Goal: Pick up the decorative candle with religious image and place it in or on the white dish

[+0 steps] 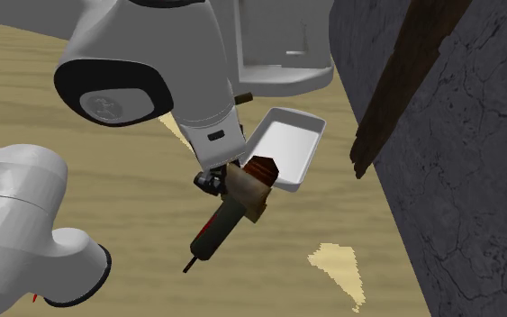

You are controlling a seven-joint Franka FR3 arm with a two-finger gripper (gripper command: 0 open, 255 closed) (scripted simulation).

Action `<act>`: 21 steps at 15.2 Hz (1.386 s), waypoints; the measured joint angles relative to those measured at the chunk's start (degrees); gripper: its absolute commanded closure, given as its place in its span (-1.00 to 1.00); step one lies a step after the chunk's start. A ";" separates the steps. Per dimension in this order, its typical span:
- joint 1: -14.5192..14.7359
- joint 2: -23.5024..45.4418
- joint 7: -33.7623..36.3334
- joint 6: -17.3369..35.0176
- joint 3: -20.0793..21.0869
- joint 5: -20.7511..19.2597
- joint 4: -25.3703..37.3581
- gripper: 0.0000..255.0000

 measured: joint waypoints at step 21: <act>-1.40 -2.25 2.87 -16.55 -1.55 -3.08 14.52 1.00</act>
